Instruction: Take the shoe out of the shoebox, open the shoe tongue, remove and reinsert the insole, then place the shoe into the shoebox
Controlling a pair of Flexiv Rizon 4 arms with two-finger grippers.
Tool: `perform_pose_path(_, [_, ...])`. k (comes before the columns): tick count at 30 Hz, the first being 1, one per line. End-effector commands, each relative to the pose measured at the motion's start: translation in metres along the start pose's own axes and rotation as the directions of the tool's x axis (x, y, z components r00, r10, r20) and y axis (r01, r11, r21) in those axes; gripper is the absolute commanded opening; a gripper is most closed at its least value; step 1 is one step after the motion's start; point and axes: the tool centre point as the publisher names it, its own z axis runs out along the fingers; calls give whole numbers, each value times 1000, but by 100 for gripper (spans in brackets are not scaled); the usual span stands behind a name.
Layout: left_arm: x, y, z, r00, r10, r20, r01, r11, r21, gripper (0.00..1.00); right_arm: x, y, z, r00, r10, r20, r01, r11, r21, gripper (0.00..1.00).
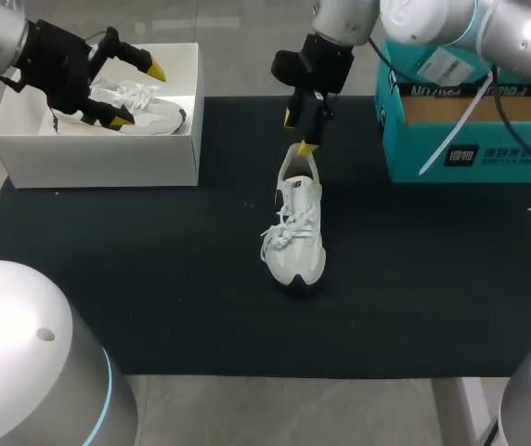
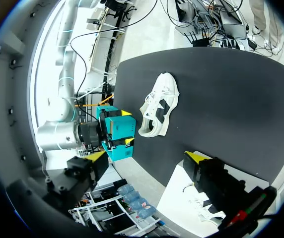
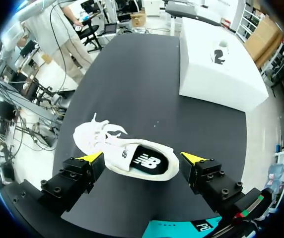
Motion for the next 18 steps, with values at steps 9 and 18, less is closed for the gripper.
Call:
perform_pose_path(9, [0,0,0,1000,0,-3,0,1000,-1,100,-5,-3,0,995,89,39,-89,996,-22,100])
perform_pose_path(18, [0,0,0,1000,0,-3,0,1000,-1,100,-5,-3,0,995,89,39,-89,996,-22,100])
